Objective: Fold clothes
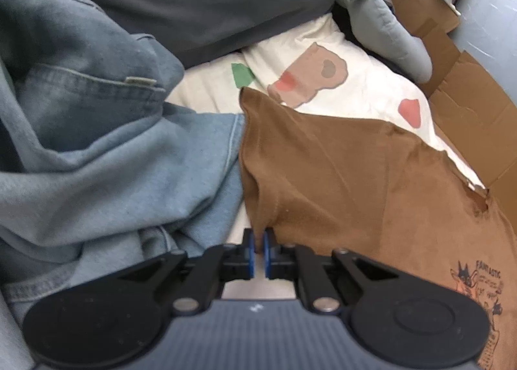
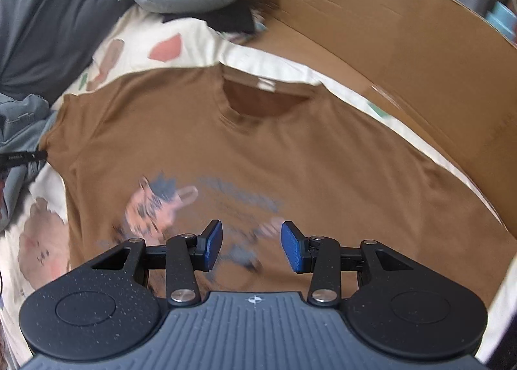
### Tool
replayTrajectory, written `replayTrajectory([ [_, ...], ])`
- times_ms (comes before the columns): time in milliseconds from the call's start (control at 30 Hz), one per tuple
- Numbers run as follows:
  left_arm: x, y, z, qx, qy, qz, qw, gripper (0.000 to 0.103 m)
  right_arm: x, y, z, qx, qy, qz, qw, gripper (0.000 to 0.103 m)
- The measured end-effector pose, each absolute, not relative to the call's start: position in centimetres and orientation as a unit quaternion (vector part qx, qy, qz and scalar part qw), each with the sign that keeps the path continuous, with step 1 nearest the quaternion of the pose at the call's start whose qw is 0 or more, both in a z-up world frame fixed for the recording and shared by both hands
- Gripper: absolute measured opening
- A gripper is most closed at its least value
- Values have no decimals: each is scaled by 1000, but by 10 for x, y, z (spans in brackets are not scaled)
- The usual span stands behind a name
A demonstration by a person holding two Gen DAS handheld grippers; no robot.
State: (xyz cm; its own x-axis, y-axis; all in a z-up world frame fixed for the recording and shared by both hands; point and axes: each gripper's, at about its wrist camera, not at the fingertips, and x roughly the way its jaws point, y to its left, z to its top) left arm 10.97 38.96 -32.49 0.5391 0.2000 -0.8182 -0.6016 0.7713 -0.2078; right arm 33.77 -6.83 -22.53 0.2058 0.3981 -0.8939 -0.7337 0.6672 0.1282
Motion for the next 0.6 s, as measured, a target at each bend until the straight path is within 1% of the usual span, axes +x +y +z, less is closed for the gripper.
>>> replayTrajectory([
  [200, 116, 393, -344, -229, 445, 242, 831, 7, 333, -121, -228, -148, 524, 341, 766, 48],
  [267, 116, 391, -345, -226, 447, 246, 830, 17, 330, -141, -233, -143, 532, 327, 768, 48],
  [433, 110, 382, -335, -221, 457, 249, 825, 21, 312, -187, -240, -121, 541, 299, 776, 48],
  [533, 104, 370, -324, -220, 465, 243, 822, 26, 302, -212, -239, -102, 543, 286, 783, 48],
  [600, 100, 360, -316, -223, 468, 238, 821, 28, 294, -225, -236, -92, 540, 281, 788, 48],
])
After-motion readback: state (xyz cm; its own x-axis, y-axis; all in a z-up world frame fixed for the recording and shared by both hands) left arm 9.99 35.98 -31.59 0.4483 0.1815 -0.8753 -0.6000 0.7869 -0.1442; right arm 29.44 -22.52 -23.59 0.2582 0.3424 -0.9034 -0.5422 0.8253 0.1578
